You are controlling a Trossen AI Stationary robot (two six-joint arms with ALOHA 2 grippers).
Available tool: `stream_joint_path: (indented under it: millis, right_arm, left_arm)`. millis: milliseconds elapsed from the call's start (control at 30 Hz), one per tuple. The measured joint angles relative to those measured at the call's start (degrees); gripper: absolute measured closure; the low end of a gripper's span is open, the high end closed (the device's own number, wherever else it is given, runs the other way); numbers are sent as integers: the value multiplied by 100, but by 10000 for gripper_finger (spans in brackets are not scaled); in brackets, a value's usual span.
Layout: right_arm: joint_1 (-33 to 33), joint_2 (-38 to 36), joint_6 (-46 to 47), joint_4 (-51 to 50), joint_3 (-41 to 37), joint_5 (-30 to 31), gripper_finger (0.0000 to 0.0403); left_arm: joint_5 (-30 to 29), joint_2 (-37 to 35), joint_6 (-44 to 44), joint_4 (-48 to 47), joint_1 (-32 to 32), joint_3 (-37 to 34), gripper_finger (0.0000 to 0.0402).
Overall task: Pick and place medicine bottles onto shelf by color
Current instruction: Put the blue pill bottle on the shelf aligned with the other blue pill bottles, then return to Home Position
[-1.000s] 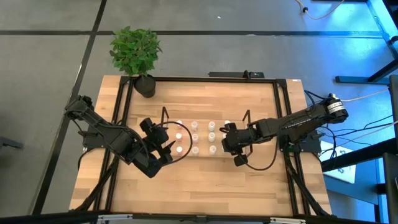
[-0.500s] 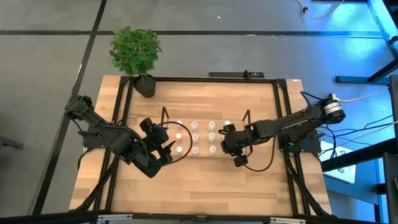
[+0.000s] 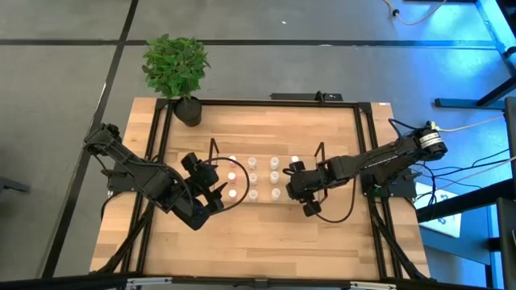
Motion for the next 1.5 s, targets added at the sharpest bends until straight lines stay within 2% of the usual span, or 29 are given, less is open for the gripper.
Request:
stream_joint_path:
  millis: [567, 867, 1067, 1167, 1300, 1500]
  right_arm:
    - [-2, 17, -7, -9, -17, -44, 210]
    - [-2, -48, -26, -16, 0, -42, 210]
    - [-2, -264, -20, -200, 358, -42, 210]
    - [11, -400, -26, -427, 571, -32, 210]
    - [13, -573, -15, -726, 868, 9, 210]
    - [28, -818, 7, -826, 1208, 718, 220]
  left_arm:
    - [12, 0, 0, 0, 1, 0, 130]
    - [87, 0, 6, 0, 0, 0, 130]
    - [108, 0, 371, 0, -30, 0, 130]
    - [347, 0, 676, 14, -39, 0, 130]
    - [525, 0, 662, 55, -39, 0, 130]
    - [531, 0, 664, -12, -35, 0, 130]
